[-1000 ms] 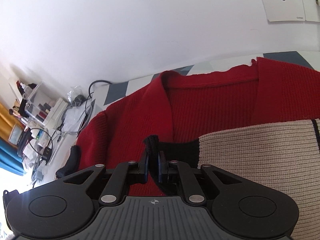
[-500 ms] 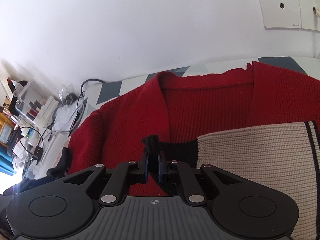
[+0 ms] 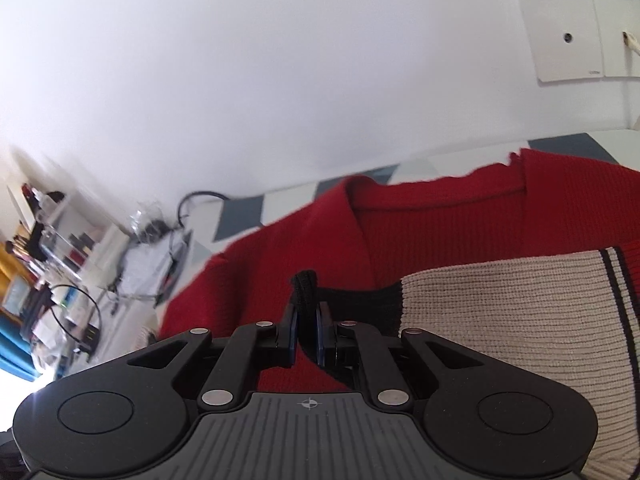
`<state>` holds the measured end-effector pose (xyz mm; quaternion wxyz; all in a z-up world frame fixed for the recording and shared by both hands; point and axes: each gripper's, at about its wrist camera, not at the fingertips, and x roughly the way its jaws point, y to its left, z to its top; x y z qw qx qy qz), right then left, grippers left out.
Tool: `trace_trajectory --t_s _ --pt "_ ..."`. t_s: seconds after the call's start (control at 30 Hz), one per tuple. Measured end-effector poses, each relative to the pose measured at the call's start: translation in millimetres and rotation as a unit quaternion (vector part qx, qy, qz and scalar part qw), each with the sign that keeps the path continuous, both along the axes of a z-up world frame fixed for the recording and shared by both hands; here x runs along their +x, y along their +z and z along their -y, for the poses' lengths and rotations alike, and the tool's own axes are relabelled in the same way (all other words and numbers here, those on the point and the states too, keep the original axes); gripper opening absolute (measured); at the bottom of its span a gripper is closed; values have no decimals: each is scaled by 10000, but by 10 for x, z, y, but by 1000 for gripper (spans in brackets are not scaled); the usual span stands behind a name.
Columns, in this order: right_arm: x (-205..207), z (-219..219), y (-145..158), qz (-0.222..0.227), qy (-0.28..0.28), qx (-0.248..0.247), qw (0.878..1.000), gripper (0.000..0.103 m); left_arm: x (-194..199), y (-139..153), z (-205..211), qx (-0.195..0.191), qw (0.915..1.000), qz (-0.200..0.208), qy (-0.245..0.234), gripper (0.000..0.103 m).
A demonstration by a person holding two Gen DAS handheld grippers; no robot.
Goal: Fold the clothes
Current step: 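Slide the sleeve further across the body and open the right gripper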
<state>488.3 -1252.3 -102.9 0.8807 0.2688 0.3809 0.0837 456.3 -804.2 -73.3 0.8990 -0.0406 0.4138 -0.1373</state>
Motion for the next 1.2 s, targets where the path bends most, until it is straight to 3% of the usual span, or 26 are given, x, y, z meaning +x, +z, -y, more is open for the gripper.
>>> trace_trajectory --t_s 0.3,0.63,0.67,0.8,1.0,1.1,1.13,1.17,1.2 --pt "-11 -490 -172 -209 460 -116 9987 8 394 45 132 11 9998 -186 121 98" --pt "-159 -783 -445 -505 608 -188 9967 9 663 -36 757 24 9975 -427 -556 99" --pt "-160 -777 -454 -527 622 -157 9965 12 673 -35 808 -4 9970 -441 -632 99" --pt "-204 -726 -396 -460 647 18 9968 37 666 -4 959 -278 9928 -522 -1045 99" --pt "-498 -230 -62 -39 75 157 9998 42 648 -66 1204 -735 9821 -998 -1417 97" --pt "-746 238 97 33 -522 77 9986 42 526 -131 1367 -884 9758 -1215 -1590 85" --pt "-839 405 150 37 -748 -1 9972 42 466 -154 1422 -878 9748 -1240 -1632 67" --pt "-937 572 199 44 -977 -80 9952 43 407 -176 1478 -872 9738 -1265 -1675 58" --pt "-1055 732 230 54 -1205 -147 9926 43 367 -203 1544 -825 9726 -1331 -1717 58"
